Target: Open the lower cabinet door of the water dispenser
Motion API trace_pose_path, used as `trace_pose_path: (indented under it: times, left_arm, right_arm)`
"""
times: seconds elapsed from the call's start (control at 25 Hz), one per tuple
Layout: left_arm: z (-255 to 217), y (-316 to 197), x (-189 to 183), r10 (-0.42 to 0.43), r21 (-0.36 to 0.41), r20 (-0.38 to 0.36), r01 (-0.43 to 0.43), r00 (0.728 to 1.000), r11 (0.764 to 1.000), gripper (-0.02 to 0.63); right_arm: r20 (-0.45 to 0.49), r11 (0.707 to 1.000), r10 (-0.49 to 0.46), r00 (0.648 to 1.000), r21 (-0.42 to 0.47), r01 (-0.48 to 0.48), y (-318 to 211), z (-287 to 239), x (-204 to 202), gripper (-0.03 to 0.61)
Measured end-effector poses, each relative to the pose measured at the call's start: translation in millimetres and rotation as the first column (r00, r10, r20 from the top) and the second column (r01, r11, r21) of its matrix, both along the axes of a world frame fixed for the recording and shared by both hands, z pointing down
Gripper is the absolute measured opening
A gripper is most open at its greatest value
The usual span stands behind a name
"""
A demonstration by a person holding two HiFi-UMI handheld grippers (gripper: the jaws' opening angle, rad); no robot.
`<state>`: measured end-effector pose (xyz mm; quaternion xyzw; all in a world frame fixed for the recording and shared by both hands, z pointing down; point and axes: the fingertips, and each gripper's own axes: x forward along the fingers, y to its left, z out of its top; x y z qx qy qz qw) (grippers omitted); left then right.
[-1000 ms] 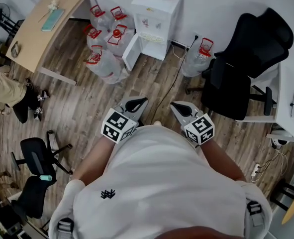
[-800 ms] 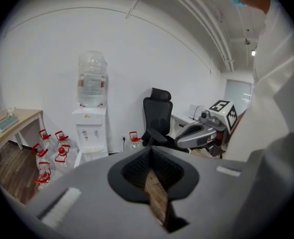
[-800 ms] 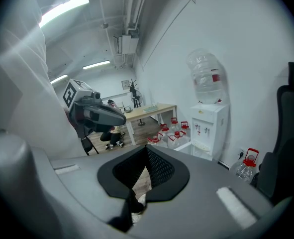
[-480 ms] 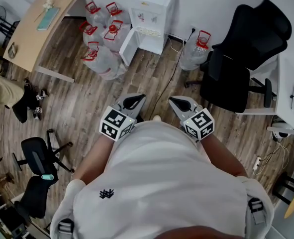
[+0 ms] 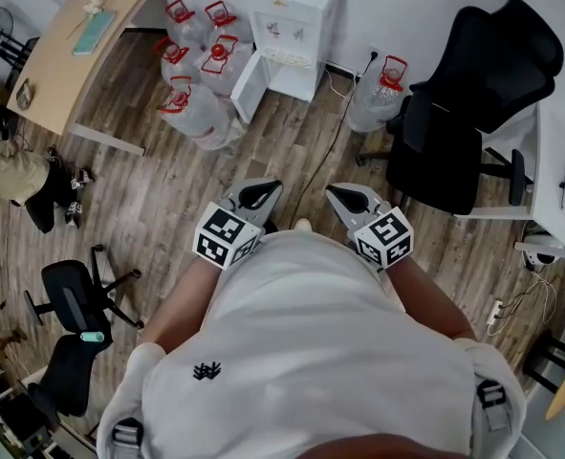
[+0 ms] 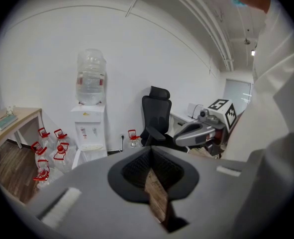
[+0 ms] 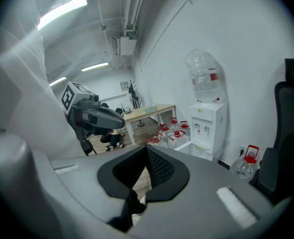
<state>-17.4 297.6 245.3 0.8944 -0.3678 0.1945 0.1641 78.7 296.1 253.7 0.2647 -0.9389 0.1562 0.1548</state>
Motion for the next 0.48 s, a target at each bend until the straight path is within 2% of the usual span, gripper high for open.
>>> trace_pose_path:
  times: [0.48]
  left_arm:
    - [6.1, -9.9, -4.6, -0.015, -0.016, -0.009, 0.015, 1.000, 1.000, 0.054]
  right_arm:
    - [-0.006, 1.000, -0.016, 1.000, -0.002, 0.016, -8.0, 5.7, -7.0, 0.000]
